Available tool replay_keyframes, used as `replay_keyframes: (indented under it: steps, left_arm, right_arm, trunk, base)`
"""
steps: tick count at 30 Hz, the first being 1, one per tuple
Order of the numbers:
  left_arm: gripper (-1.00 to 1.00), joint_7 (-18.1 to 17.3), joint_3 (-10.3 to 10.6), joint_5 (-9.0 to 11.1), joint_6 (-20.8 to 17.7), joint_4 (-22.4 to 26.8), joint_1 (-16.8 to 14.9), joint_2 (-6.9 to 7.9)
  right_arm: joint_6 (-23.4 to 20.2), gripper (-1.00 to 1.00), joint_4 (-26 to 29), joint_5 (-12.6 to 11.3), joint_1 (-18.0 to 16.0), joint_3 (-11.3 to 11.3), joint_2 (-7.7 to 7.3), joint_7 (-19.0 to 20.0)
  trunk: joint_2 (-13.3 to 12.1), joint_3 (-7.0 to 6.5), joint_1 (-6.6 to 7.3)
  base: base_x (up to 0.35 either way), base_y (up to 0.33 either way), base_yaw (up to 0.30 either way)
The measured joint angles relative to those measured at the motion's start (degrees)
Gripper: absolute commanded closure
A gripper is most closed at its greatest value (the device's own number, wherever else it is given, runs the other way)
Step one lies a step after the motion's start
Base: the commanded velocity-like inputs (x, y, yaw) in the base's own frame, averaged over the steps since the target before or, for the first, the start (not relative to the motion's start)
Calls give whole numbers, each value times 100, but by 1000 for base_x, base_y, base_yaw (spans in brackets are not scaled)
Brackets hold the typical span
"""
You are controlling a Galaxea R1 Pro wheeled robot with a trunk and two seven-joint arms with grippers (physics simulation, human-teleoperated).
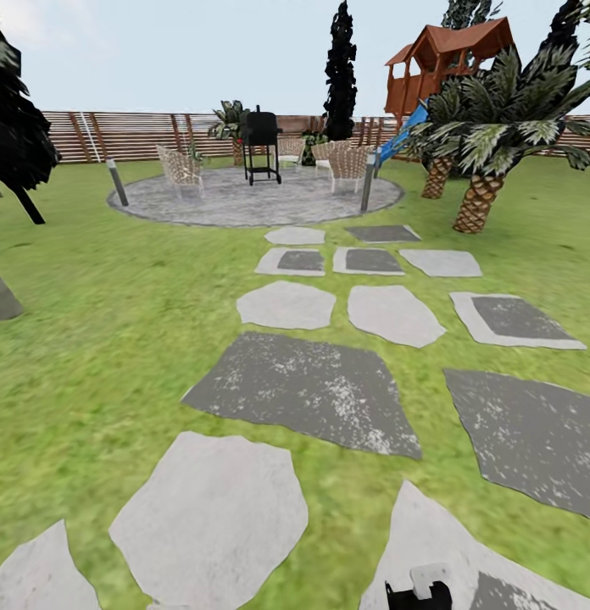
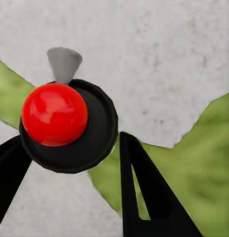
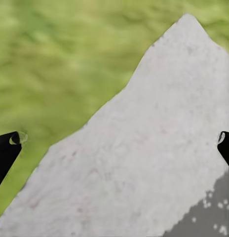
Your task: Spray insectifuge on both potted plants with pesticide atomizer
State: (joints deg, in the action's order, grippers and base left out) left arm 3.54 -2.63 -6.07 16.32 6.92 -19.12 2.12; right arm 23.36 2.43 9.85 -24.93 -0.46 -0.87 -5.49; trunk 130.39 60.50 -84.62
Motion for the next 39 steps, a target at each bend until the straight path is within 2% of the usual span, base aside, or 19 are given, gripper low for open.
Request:
replay_keyframes:
  steps: [39]
  left_arm:
    - [100,0,6,0,0,0,0,-5]
  right_arm:
    - [0,-100,0,-7,0,2,7,-9]
  trunk:
    - [0,0,0]
  base:
    - [338,0,0]
